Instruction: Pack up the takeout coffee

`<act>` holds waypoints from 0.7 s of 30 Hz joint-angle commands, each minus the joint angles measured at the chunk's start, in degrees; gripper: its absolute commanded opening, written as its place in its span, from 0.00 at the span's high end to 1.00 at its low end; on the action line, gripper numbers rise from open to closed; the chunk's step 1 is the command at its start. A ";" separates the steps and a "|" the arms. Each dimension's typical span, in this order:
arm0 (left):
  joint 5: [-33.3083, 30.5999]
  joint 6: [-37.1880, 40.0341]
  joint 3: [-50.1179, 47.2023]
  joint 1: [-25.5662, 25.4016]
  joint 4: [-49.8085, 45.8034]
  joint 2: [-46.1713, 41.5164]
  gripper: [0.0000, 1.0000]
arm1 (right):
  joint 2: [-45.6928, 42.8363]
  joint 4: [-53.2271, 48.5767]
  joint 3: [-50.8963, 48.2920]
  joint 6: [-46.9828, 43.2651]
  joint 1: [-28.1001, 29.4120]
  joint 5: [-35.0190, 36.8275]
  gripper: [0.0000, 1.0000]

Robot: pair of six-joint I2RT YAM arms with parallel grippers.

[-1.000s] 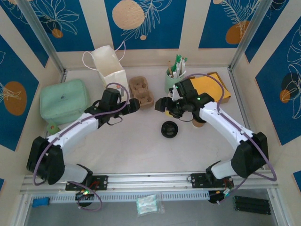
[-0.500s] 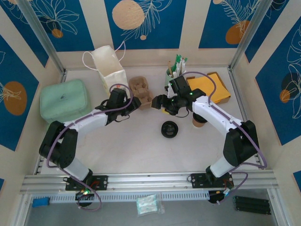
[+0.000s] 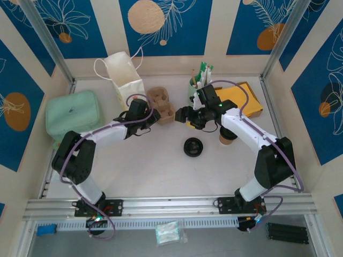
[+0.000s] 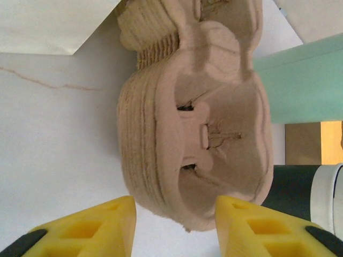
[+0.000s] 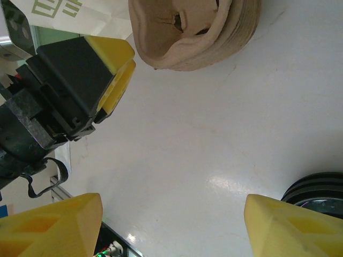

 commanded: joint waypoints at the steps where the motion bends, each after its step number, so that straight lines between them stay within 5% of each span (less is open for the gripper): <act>1: -0.85 -0.48 2.16 -0.54 0.95 1.23 0.59 | -0.94 -0.24 1.00 -1.14 -0.59 -2.07 0.29; 21: 0.20 -1.07 3.24 -0.62 2.99 4.08 0.68 | -1.47 0.02 0.04 -1.13 -2.18 -2.63 0.29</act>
